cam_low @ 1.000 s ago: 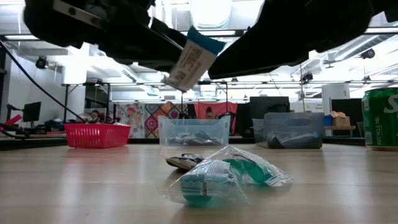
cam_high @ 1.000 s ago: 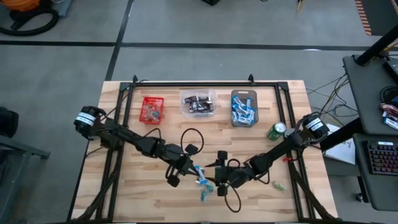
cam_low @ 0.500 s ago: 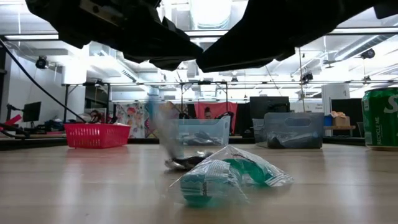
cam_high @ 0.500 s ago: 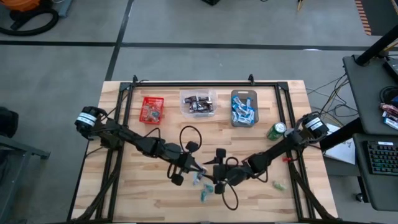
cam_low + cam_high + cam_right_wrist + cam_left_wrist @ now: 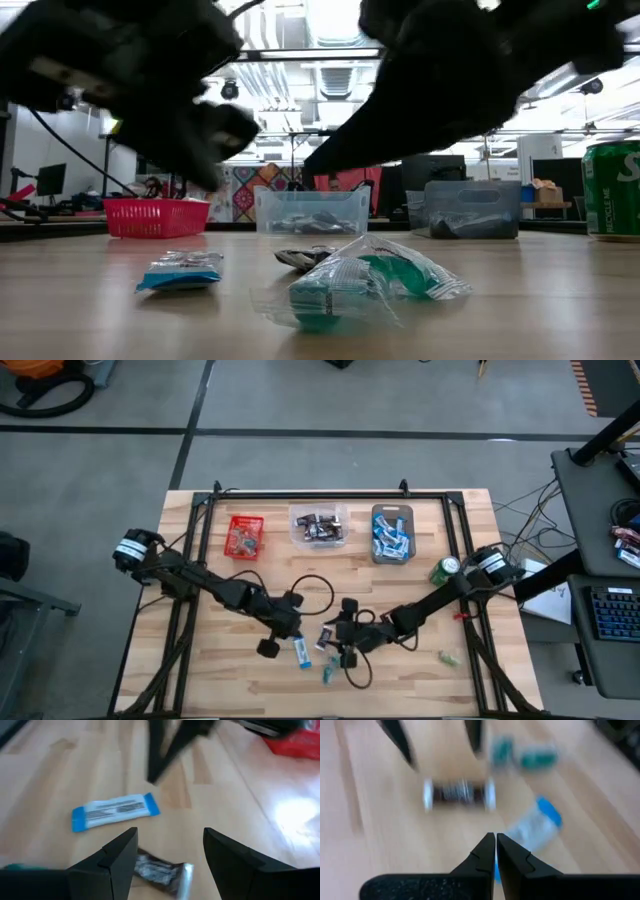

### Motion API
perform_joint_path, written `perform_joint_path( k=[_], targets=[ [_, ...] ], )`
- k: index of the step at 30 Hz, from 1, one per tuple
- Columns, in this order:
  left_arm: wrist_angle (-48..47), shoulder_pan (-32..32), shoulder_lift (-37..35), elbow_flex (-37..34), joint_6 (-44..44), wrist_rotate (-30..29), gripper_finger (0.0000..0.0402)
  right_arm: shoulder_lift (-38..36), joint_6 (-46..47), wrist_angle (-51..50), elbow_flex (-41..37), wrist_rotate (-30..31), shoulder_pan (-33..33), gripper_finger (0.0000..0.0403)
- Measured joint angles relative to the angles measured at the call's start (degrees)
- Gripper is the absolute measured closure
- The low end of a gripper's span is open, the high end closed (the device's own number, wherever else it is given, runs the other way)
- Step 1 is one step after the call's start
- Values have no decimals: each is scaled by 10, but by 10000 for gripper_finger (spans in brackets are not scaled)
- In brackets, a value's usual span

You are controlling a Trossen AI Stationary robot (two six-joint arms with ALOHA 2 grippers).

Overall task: Sort candy
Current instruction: Put the white chocolate bar into the black bin

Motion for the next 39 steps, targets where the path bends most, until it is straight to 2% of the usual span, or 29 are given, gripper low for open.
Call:
perform_joint_path(
  k=[3,5,12,14,21,25,28,33,37,39],
  targets=[
    [-79,-19,-12,0,-16,17,401,9,19,-1,5,-17,-13,188],
    [-91,-40,-12,-6,-14,24,401,14,33,-2,13,-23,-17,188],
    [76,-86,29,-52,-23,0,401,31,103,-9,60,-38,-24,188],
    [84,-87,30,-58,-28,-6,401,44,110,-13,83,-40,-21,188],
    [9,-91,-16,-68,-61,-17,401,127,148,-124,197,-37,-21,188],
    [-17,-105,-66,-91,-76,-40,401,165,195,-255,289,-31,-21,188],
    [-13,-116,-103,-111,-87,-76,401,194,209,-336,345,-20,-21,188],
    [3,-138,-162,-144,-109,-137,401,223,254,-380,400,-18,-21,188],
    [27,-156,-196,-168,-114,-160,402,231,223,-450,421,-10,-23,188],
    [49,-163,-204,-176,-113,-159,402,227,197,-504,429,23,-26,188]
  ],
)
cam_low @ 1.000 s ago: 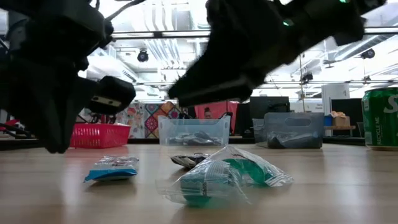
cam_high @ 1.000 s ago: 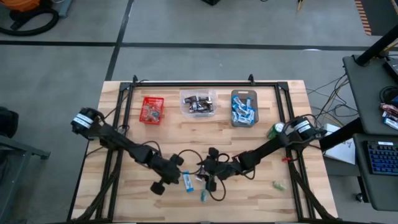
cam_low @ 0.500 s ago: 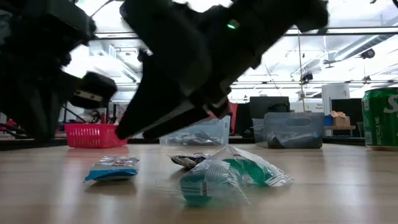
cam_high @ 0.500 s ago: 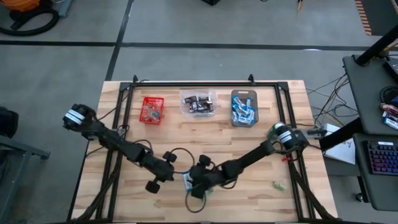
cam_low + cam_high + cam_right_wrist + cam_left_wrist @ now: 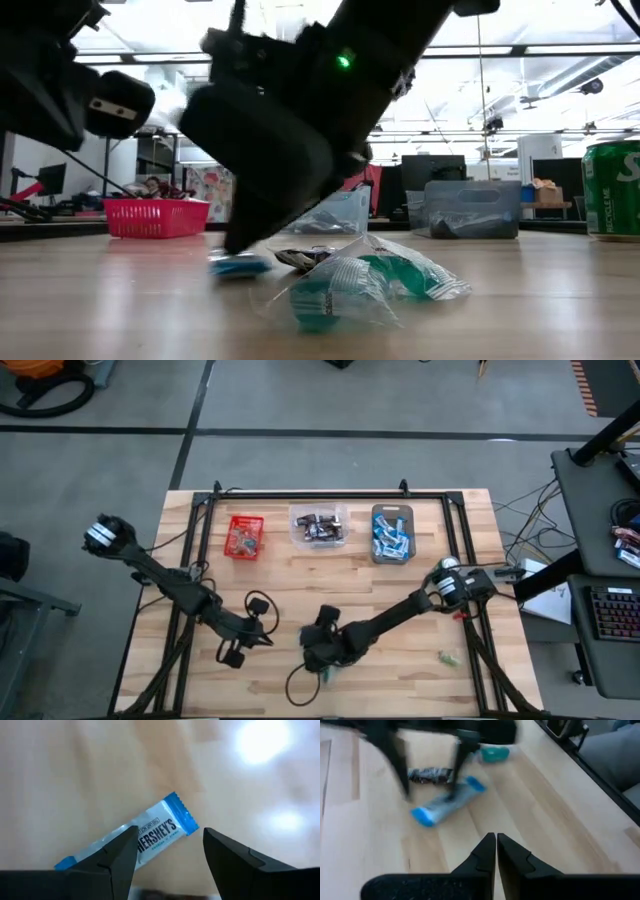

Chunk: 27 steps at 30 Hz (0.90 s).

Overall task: Sort candy
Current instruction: Put the white chocolate bar into the black bin

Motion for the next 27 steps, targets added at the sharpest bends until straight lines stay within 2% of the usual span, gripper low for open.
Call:
perform_joint_path(
  k=[3,6,10,14,18,22,27],
  targets=[
    [13,-6,-11,-11,-1,-8,402,-3,-73,-47,11,40,-7,188],
    [32,-10,-17,-25,-2,-16,402,-10,-172,-72,19,47,-9,188],
    [111,-14,-3,-49,0,-44,402,-25,-184,-75,23,60,-8,188],
    [209,-16,30,-69,7,-70,402,-36,-118,-78,23,66,-9,188],
    [280,-17,69,-77,20,-83,402,-34,-4,-62,13,65,-6,188],
    [306,-17,97,-71,25,-90,402,-30,143,-48,-4,65,3,188],
    [306,-16,112,-64,30,-98,402,-29,241,-50,-17,78,15,188]
  ],
)
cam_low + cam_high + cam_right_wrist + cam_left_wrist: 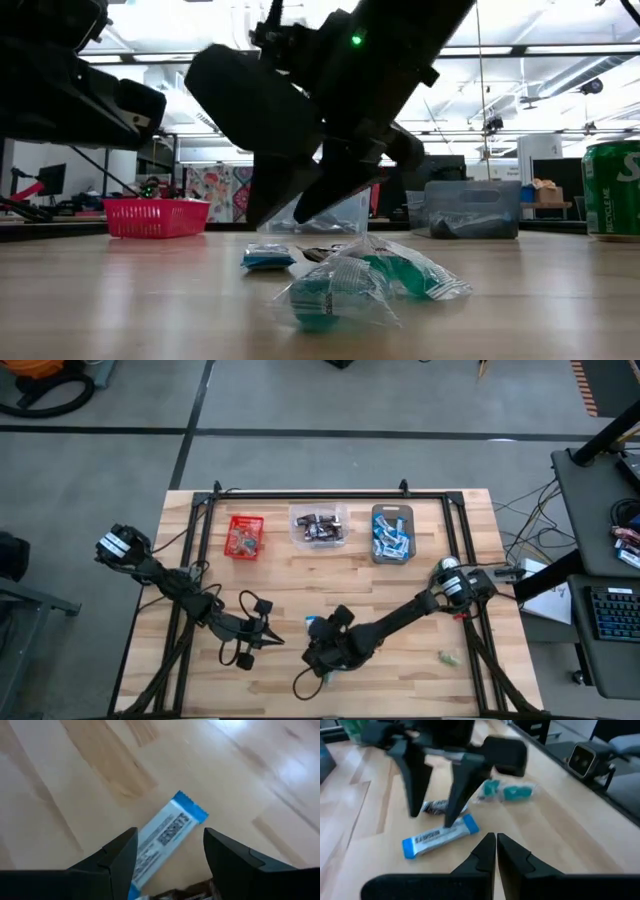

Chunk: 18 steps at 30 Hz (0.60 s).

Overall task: Sort candy
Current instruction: Put the white chocolate bar into the black bin

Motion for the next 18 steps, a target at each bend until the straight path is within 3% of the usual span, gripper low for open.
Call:
perform_joint_path(
  k=[9,18],
  targets=[
    [9,0,0,0,17,-5,402,18,32,89,-17,5,1,188],
    [13,0,-2,1,30,-6,402,51,31,93,-18,27,-8,189]
  ],
)
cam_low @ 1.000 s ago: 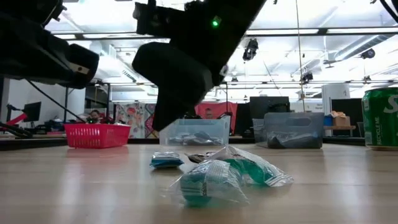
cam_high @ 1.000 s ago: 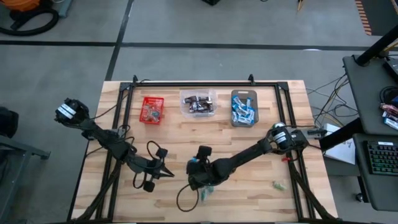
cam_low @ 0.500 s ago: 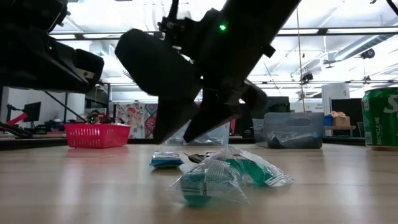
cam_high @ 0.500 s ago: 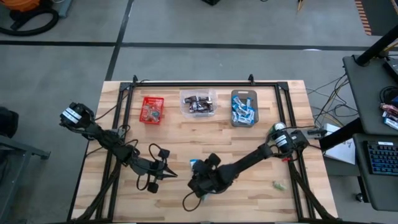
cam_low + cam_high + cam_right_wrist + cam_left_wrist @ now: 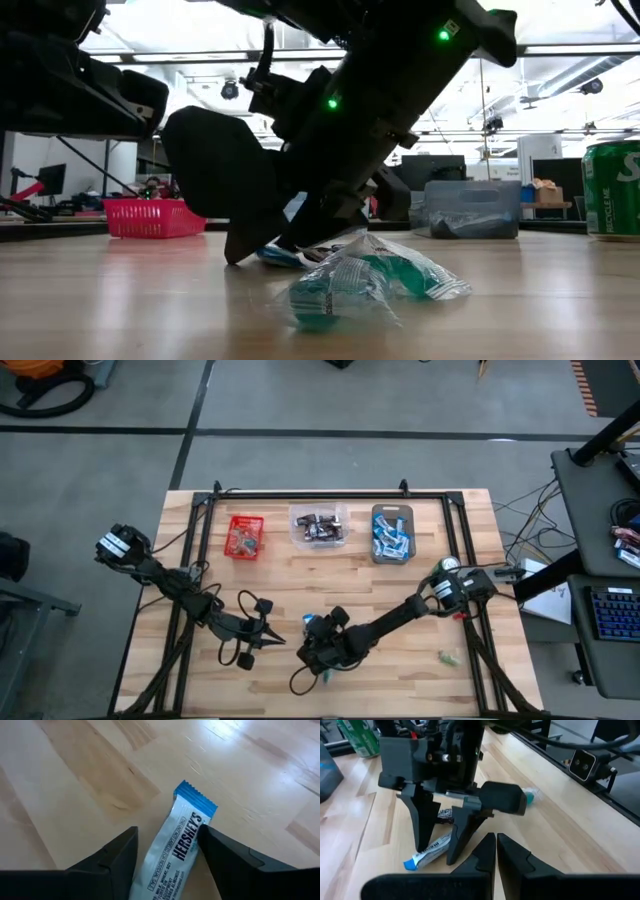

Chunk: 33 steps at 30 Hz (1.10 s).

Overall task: Sort candy
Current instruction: Put the white chocolate bar into the black bin

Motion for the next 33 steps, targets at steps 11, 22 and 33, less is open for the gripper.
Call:
perform_joint_path(
  k=[11,22,33],
  targets=[
    [0,0,0,0,24,0,402,-2,-50,0,-2,-14,-4,353],
    [-1,0,-3,5,26,0,401,-62,-138,-27,9,-61,-6,383],
    [5,2,-5,23,37,-9,401,-202,-346,-66,-7,-40,-129,384]
  ],
)
